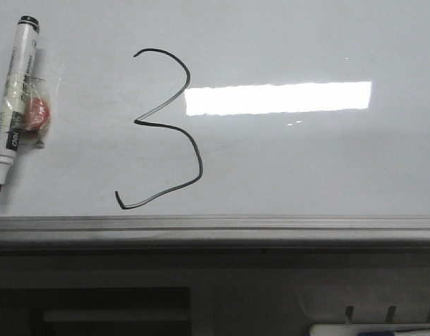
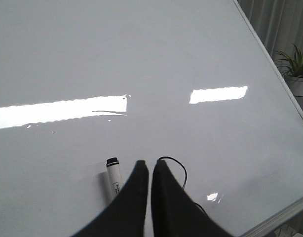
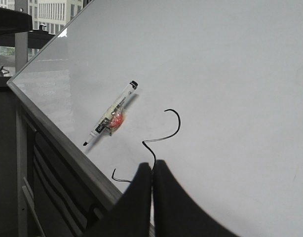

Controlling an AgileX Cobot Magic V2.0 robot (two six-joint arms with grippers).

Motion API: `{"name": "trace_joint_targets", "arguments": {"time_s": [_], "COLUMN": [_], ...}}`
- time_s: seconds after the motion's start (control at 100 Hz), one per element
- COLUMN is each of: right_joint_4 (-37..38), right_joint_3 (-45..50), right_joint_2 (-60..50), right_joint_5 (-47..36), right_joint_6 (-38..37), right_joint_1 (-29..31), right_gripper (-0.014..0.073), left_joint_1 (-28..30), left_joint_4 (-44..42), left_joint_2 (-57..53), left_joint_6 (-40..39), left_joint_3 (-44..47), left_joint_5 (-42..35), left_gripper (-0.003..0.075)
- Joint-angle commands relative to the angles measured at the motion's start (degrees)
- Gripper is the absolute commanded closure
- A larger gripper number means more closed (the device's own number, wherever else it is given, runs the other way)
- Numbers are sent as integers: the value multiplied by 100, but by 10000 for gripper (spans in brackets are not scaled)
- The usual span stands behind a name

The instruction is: Write number 3 on whiteboard

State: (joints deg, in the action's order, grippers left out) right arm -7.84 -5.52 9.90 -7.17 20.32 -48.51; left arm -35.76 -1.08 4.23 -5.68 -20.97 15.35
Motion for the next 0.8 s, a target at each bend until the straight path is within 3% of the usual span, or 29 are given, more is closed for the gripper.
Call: {"name": "trace_joint_targets", "arguments": {"time_s": [0.0,0.28,0.4,0.64,0.79], "right_joint_4": [41,41,41,41,41], "right_joint_3": [-149,-149,-149,-149,-149], "right_joint_2": [46,46,46,46,46], "right_joint_5": [-433,-433,-433,-433,-433], "right_joint_6": [3,3,3,3,3], "right_joint_1": [38,38,38,38,38], "right_gripper": [635,635,635,635,635], "left_joint_1": [15,260,977,3066,3437], "left_joint_4": [47,-355,-243,354,354], "left_joint_2": [65,18,-18,-338,-521], "left_joint_6": [-32,434,807,824,813], "left_joint_3": [-141,39,183,845,1398], "left_joint_5": [-385,-327,-339,-552,-1055], "left_gripper": [741,741,741,741,741]}}
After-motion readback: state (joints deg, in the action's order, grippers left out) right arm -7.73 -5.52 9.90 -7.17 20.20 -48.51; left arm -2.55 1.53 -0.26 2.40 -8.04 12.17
